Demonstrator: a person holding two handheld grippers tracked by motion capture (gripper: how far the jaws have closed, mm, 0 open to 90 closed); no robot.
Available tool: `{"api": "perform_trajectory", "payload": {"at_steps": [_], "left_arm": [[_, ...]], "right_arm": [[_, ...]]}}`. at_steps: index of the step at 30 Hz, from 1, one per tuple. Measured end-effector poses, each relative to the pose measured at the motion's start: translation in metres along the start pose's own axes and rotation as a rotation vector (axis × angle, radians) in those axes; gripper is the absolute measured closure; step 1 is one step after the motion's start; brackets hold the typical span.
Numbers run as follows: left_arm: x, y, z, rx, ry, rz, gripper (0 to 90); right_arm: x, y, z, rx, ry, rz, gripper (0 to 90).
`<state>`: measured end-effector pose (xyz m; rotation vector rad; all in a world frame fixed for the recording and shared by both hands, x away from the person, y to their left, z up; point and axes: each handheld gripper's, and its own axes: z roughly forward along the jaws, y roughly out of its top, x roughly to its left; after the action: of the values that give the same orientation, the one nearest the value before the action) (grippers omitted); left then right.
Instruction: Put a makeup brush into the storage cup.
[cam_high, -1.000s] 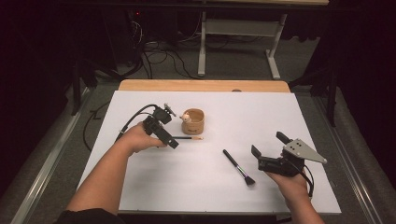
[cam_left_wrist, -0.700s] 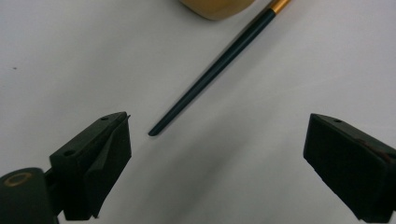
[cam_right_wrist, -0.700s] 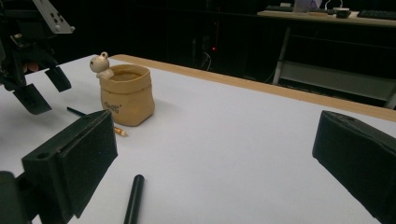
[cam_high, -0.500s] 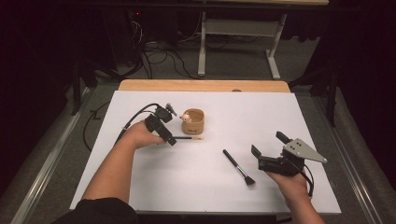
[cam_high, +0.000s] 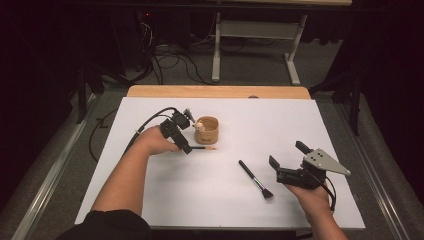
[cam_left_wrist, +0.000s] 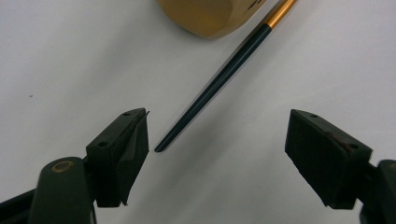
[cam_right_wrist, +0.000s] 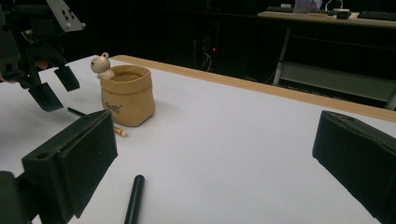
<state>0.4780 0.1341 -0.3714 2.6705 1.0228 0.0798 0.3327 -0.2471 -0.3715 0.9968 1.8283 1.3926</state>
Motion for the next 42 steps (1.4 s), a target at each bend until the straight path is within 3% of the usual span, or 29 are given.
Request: {"api": "perform_trajectory", "payload": {"at_steps": [6,11,20,28,42], "left_arm": [[-0.002,0.003,0.004,-0.026,0.009,0.017,28.4],[0.004,0.0,0.002,-0.041,0.051,0.013,37.3],[0.005,0.002,0.008,-0.023,0.019,0.037,47.8],[0.002,0.004,0.02,0.002,0.03,0.077,52.9],[0.0,0.006,0.024,0.0,0.033,0.091,54.8]], "right_arm": [[0.001,0.0,0.0,0.0,-0.001,0.003,1.3],[0.001,0.0,0.0,0.002,-0.001,0.003,1.4],[0.001,0.0,0.001,0.002,0.001,0.0,1.4],[0.002,0.0,0.001,0.002,0.007,-0.006,1.3],[0.001,0.0,0.0,0.0,0.004,0.003,1.3]]}}
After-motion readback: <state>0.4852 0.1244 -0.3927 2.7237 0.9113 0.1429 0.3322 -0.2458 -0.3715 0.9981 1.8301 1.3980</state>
